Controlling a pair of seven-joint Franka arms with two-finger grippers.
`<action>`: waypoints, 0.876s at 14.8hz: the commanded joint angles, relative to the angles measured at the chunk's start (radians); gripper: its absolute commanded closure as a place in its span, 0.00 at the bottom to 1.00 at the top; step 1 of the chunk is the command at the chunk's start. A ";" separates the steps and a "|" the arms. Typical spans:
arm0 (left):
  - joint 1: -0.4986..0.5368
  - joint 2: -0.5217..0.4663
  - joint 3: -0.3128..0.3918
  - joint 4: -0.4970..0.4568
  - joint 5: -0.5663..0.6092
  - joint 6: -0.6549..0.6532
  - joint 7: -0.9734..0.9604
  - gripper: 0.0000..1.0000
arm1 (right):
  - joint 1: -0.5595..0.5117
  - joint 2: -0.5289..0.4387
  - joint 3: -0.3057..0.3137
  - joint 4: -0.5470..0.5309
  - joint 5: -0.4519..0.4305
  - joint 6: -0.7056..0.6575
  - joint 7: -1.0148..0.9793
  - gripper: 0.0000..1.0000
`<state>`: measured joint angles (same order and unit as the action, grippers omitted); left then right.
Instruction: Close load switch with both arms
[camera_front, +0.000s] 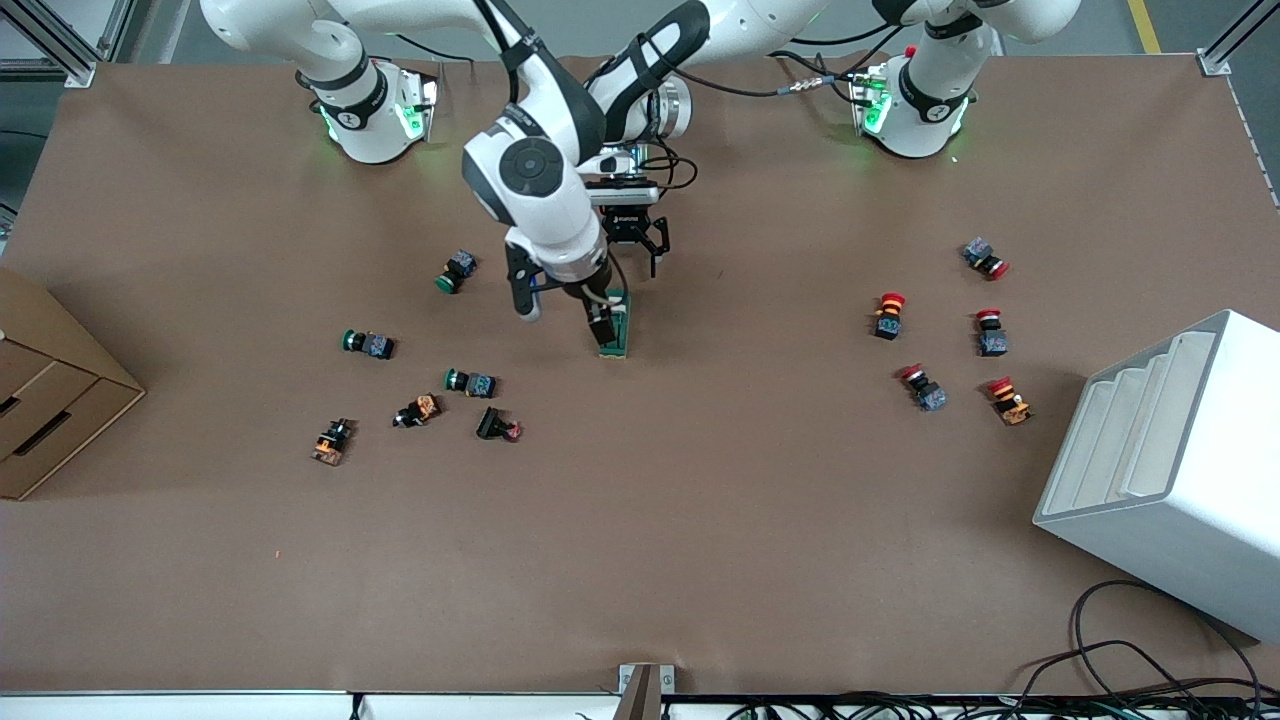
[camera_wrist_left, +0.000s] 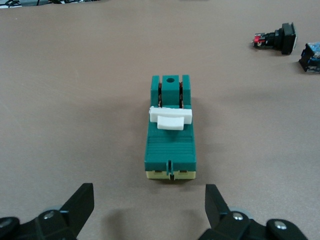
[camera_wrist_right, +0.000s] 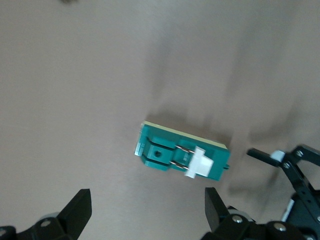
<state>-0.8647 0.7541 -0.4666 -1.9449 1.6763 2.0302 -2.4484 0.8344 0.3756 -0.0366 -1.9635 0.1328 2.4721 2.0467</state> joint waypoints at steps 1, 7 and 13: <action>-0.004 0.034 0.005 0.011 0.083 -0.022 -0.060 0.02 | 0.031 0.015 -0.014 -0.038 0.002 0.068 0.035 0.00; -0.007 0.073 0.005 0.030 0.105 -0.044 -0.077 0.01 | 0.080 0.149 -0.013 -0.034 -0.139 0.209 -0.003 0.00; -0.037 0.105 0.006 0.066 0.109 -0.087 -0.112 0.01 | 0.075 0.161 -0.011 -0.032 -0.143 0.200 -0.074 0.00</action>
<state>-0.8853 0.8192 -0.4647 -1.9176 1.7643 1.9514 -2.5351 0.9077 0.5423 -0.0391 -1.9910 0.0069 2.6747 1.9884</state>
